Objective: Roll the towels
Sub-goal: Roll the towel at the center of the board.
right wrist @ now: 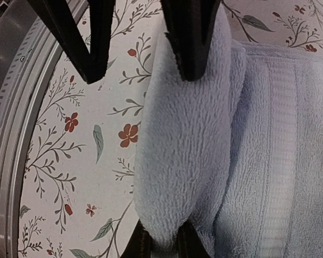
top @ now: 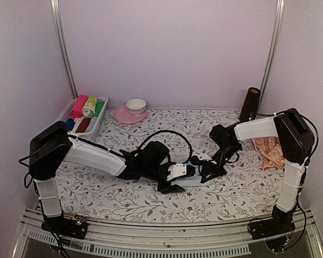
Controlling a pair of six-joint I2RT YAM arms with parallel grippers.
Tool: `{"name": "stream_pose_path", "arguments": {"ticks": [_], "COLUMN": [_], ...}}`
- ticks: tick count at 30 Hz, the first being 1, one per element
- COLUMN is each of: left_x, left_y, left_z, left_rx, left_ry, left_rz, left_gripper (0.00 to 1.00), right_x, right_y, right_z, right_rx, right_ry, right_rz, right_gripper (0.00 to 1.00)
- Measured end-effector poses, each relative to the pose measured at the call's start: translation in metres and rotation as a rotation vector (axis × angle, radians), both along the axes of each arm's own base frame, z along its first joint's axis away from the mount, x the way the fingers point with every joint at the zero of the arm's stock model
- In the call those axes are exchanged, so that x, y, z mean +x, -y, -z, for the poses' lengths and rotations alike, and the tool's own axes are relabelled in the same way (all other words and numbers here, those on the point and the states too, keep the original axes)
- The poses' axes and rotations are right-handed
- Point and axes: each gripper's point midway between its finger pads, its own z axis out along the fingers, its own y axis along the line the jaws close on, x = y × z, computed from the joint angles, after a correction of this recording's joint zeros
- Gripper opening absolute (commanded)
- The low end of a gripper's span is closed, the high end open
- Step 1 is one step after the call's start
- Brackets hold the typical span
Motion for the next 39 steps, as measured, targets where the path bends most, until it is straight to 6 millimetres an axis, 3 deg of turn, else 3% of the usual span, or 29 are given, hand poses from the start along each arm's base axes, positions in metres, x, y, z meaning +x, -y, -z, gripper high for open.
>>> {"name": "stream_pose_path", "arguments": {"ticks": [6, 10, 14, 18, 23, 28, 32, 39], "left_x": [0.007, 0.012, 0.017, 0.023, 0.030, 0.034, 0.038, 0.062], "left_y": [0.003, 0.005, 0.005, 0.005, 0.010, 0.013, 0.010, -0.008], "left_z": [0.006, 0.020, 0.026, 0.028, 0.030, 0.030, 0.028, 0.026], "left_rx": [0.016, 0.044, 0.060, 0.067, 0.070, 0.057, 0.029, -0.004], "left_ry": [0.022, 0.023, 0.034, 0.043, 0.042, 0.006, -0.071, -0.288], "left_rz": [-0.019, -0.034, -0.049, -0.076, -0.109, -0.132, -0.140, -0.173], "left_gripper": [0.57, 0.54, 0.43, 0.26, 0.15, 0.14, 0.16, 0.21], "right_x": [0.000, -0.001, 0.000, 0.001, 0.002, 0.002, 0.005, 0.010], "right_y": [0.001, 0.001, 0.001, 0.002, 0.008, 0.022, 0.026, 0.025], "right_z": [0.001, 0.001, 0.001, 0.001, -0.007, -0.032, -0.050, -0.048], "right_rx": [0.000, -0.003, -0.004, -0.006, 0.001, 0.037, 0.092, 0.107], "right_ry": [-0.018, -0.023, -0.025, -0.027, 0.024, 0.194, 0.348, 0.452], "right_rz": [0.008, 0.012, 0.016, 0.022, 0.037, 0.054, 0.058, 0.046], "right_gripper": [0.05, 0.06, 0.07, 0.21, 0.45, 0.57, 0.59, 0.59]}}
